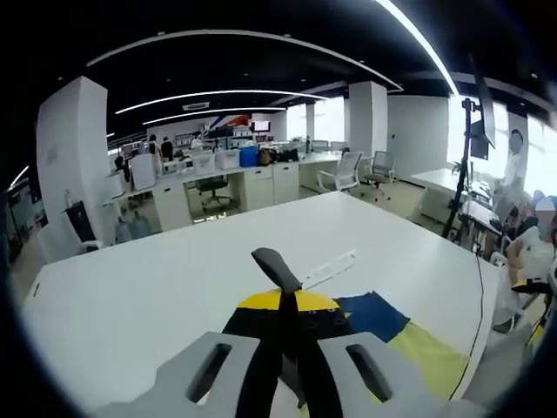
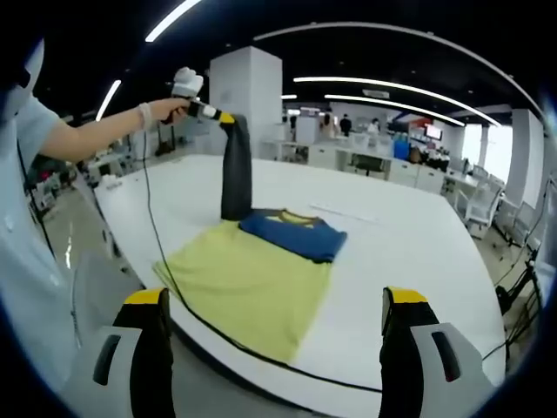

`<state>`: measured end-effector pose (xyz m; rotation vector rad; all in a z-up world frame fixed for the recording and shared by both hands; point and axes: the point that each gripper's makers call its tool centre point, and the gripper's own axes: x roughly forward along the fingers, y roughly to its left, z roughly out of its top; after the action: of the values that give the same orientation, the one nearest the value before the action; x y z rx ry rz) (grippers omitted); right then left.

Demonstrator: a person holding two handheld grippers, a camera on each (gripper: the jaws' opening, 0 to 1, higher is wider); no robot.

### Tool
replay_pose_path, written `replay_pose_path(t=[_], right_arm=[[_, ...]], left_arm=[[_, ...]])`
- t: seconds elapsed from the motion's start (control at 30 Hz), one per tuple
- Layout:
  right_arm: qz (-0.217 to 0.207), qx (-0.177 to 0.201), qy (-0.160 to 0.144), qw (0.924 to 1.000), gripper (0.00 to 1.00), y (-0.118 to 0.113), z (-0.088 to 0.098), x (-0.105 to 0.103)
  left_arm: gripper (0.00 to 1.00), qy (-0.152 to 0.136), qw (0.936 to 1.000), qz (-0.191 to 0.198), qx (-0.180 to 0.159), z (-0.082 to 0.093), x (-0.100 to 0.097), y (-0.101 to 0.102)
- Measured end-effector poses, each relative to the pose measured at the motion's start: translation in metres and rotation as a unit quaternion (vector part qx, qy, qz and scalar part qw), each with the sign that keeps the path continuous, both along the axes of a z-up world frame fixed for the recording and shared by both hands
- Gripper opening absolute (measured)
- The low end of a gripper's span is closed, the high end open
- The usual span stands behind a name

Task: Fold the garment on the visible template until the final outline fits inside the template.

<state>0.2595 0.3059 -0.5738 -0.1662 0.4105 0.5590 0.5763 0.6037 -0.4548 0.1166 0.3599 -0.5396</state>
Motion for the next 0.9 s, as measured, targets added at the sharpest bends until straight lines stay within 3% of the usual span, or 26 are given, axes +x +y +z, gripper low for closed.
replay_pose_path(t=[0.47,0.9], right_arm=[[-0.006,0.005,0.005,1.0,1.0,-0.004,-0.004,-0.002],[-0.017,0.01,0.017,0.9997,1.0,-0.009,-0.011,-0.006]], left_arm=[[0.0,0.015,0.9993,-0.033,-0.005,-0.015,0.007,-0.044],[0.0,0.042,0.9973,-0.059,-0.002,-0.049,0.005,-0.08]])
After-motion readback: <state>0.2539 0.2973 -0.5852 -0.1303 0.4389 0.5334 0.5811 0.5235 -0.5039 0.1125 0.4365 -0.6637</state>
